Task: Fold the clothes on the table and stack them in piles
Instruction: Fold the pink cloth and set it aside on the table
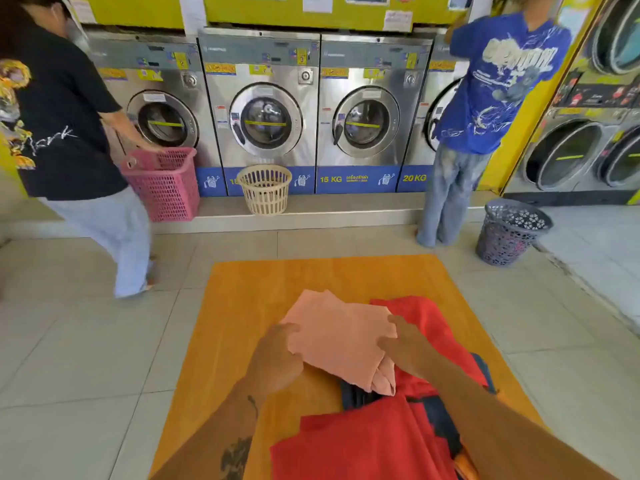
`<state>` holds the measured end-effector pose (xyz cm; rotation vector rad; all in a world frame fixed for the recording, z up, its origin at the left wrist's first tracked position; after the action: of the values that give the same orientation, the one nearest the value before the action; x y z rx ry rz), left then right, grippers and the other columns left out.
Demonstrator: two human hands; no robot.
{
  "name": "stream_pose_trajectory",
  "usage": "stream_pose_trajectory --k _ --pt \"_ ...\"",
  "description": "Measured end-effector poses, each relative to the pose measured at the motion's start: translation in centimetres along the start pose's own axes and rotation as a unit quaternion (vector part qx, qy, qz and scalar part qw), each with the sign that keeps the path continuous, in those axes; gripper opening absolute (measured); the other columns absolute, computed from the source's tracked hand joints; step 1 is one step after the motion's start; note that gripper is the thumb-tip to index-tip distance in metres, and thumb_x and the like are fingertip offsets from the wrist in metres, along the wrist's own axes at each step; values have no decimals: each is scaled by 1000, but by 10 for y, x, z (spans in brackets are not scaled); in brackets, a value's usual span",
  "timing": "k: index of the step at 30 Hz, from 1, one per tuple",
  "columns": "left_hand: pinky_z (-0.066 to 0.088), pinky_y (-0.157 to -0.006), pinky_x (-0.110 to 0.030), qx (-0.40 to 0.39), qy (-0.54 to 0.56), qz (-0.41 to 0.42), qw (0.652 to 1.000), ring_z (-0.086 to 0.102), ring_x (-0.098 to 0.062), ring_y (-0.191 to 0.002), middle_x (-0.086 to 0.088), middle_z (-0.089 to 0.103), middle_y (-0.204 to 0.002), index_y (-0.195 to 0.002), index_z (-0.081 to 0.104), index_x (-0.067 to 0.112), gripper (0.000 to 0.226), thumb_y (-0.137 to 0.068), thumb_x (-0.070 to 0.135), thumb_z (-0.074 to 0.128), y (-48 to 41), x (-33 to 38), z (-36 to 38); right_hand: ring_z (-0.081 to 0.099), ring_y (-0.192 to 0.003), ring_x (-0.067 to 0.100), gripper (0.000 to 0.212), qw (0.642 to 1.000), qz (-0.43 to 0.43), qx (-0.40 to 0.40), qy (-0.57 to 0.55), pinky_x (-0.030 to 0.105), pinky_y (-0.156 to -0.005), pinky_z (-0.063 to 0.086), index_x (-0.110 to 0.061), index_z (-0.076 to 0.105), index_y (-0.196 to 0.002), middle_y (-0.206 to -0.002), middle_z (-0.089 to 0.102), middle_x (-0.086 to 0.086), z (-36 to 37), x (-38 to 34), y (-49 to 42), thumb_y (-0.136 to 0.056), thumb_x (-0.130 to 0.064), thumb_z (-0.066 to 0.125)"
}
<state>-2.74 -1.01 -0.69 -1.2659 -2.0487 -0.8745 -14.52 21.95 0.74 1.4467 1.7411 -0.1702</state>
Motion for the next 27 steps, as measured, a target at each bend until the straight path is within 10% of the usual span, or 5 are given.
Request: stream_pose_trajectory --k 11,16,27 --pt "4 -121 -45 -100 -304 156 934 -5 -23 -151 3 -6 -165 -155 -1 38 87 -86 16 49 -79 -58 15 47 -94 24 69 984 116 132 5 36 -74 46 -27 26 -149 -136 33 8 51 -19 -22 -87 -23 57" --pt "18 -119 -44 -48 -306 231 922 16 -24 -149 -1 19 -163 -155 18 27 63 -98 16 41 -90 -56 11 49 -96 21 64 984 27 164 55 38 -85 44 -27 44 -142 -114 43 -2 51 -50 -29 -82 -7 50" --pt "46 -100 -55 145 -372 191 897 54 -36 -128 -14 57 -139 -133 59 7 69 -68 3 81 -136 -97 -121 43 -131 24 59 984 -135 91 69 31 -101 37 -27 43 -143 -150 38 1 88 -170 -148 -89 -4 48"
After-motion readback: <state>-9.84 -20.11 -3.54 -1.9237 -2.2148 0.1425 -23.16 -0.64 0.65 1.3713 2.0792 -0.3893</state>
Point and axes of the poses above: each hand's wrist, its own y-axis away from the middle knuckle, its own z-axis out of the palm, x = y × z, the point moved 3 cm from there along -y, towards the middle knuckle
